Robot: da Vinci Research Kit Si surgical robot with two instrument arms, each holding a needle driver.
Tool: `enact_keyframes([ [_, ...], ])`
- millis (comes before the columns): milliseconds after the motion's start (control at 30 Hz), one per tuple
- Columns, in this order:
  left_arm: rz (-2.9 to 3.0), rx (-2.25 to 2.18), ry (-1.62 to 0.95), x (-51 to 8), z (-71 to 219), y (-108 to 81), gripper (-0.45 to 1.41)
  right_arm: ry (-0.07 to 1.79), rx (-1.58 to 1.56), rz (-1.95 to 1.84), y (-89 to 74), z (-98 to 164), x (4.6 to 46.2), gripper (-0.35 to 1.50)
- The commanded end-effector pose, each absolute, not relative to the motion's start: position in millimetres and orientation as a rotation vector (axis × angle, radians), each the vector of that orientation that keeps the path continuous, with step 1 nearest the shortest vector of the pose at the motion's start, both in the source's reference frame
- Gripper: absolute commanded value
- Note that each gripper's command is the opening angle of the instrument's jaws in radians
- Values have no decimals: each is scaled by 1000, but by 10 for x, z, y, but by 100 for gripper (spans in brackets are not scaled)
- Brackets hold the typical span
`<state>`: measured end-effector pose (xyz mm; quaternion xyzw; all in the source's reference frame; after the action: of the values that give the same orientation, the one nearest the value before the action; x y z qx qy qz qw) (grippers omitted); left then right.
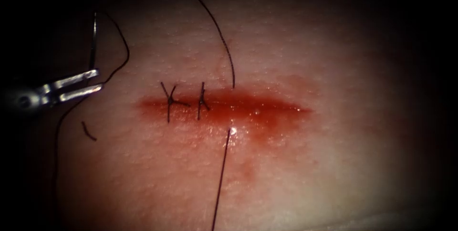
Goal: Wound Closure
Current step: Use the right end-effector to pull the suture all the way through the incision until a tail remains.
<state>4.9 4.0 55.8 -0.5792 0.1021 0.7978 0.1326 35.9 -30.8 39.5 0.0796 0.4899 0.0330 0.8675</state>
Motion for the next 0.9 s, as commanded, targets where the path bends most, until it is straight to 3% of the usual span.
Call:
enact_keyframes([
  [33, 2317, -1682, 294, 45, 565, 41, -45, 1042, 185, 53, -326, 391, 378, -35],
  [133, 2320, -1683, 291, 45, 566, 42, -45, 1069, 190, 15, -329, 387, 386, -35],
  [200, 2320, -1683, 292, 45, 567, 41, -45, 1095, 129, -55, -317, 389, 387, 36],
  [233, 2319, -1687, 291, 45, 567, 41, -45, 1119, 101, -65, -303, 393, 383, 103],
  [333, 2319, -1686, 291, 45, 567, 41, -45, 1159, 27, -56, -270, 403, 368, 130],
  [600, 2319, -1686, 291, 45, 567, 41, -45, 1131, -35, -49, -187, 447, 319, 128],
  [900, 2318, -1690, 290, 45, 567, 41, -45, 1051, -82, -81, -153, 510, 311, 132],
])
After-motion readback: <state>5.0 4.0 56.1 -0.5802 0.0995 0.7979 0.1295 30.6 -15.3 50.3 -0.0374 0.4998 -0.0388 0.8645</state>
